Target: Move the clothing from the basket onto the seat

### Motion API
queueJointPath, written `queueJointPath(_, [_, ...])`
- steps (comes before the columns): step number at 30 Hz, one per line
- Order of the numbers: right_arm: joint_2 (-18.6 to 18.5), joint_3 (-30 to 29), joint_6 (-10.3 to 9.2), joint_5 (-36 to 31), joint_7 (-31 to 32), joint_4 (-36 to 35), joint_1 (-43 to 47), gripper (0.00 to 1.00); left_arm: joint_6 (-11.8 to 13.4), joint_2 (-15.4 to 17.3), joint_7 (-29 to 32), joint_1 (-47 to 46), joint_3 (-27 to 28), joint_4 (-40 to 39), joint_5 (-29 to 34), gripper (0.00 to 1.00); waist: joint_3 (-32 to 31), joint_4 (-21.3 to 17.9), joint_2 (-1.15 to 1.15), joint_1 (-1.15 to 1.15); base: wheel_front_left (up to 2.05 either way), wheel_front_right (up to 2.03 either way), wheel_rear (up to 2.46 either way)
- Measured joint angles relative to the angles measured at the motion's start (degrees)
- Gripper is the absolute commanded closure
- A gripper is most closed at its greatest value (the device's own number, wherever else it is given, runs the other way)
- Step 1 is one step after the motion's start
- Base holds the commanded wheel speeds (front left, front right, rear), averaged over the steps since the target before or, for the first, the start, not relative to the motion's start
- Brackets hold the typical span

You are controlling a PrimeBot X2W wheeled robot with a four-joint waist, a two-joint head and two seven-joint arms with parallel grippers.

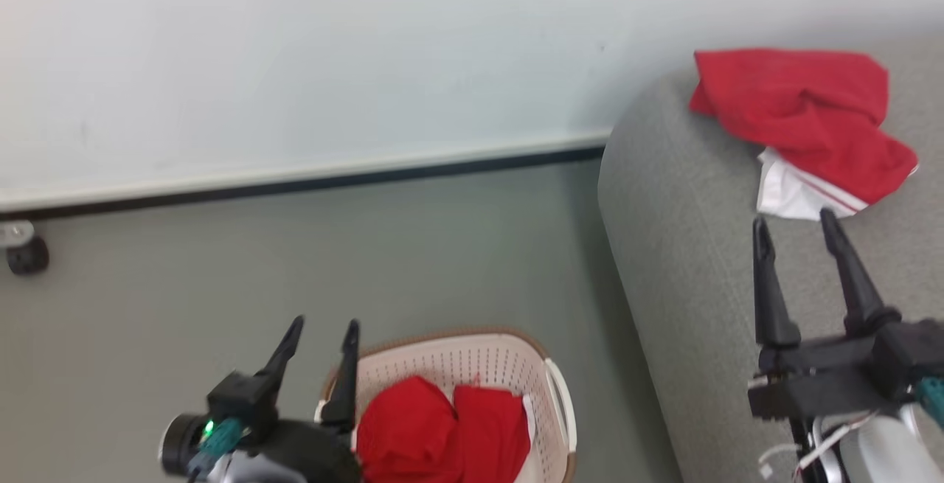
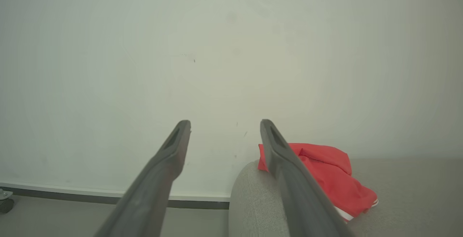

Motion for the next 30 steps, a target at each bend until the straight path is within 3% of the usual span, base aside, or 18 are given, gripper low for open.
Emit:
queueJointPath(13, [-0.14,0.21,0.15,0.69,0.01,-1.93,9.33,0.00,1.48,2.74,-0.01,11.55,8.35,-8.03,-0.10,0.00,-8.46,-0.58,0.00,0.00,0.00,0.00,0.00])
queueJointPath(30, [-0.05,-0.79,0.66,3.61,0.53,1.85,10.60,0.00,1.92,1.74,-0.01,18.84,15.04,-15.52,2.99,0.00,-8.71,-0.13,0.01,0.01,0.00,0.00,0.00])
